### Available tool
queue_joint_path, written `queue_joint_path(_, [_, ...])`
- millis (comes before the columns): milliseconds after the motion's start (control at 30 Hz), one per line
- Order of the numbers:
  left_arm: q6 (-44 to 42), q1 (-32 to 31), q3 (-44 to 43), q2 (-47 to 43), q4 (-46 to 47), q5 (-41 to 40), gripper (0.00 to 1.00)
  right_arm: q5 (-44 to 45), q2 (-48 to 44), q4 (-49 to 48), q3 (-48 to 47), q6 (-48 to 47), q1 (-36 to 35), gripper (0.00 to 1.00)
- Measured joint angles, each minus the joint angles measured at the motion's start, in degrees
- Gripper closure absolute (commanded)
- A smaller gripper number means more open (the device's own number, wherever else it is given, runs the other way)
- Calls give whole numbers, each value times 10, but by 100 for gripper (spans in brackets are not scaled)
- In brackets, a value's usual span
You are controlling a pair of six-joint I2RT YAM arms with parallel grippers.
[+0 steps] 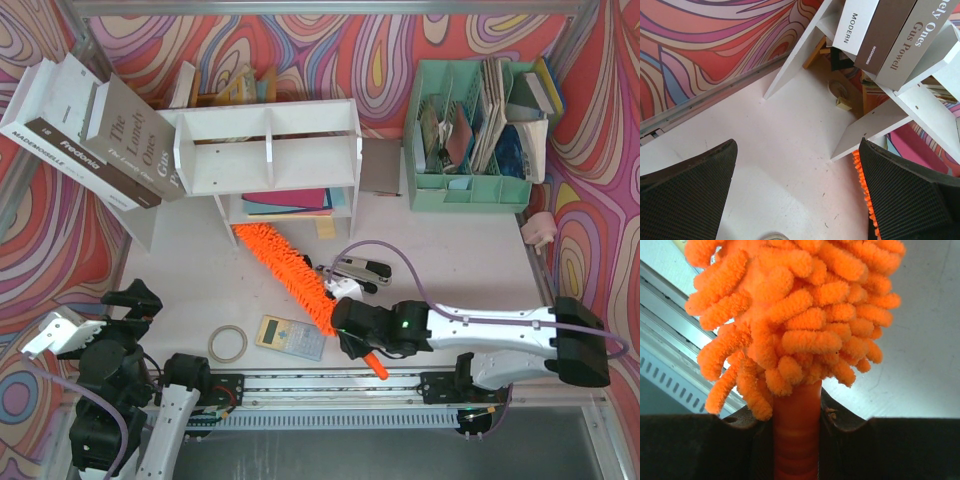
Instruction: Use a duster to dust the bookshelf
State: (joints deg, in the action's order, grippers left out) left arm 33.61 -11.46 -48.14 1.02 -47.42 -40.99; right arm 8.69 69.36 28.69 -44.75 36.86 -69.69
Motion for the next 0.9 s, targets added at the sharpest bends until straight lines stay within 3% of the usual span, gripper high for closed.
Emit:
queue_joint_path(233, [0, 0, 0, 0, 0, 0, 2, 22, 38, -16, -17, 12, -1, 100])
queue_joint_path(633, [0, 0, 0, 0, 0, 0, 1, 64, -37, 42, 13, 87, -1, 100])
queue_joint_path(900, [0, 0, 0, 0, 0, 0, 2, 42, 49, -3, -12, 62, -1, 100])
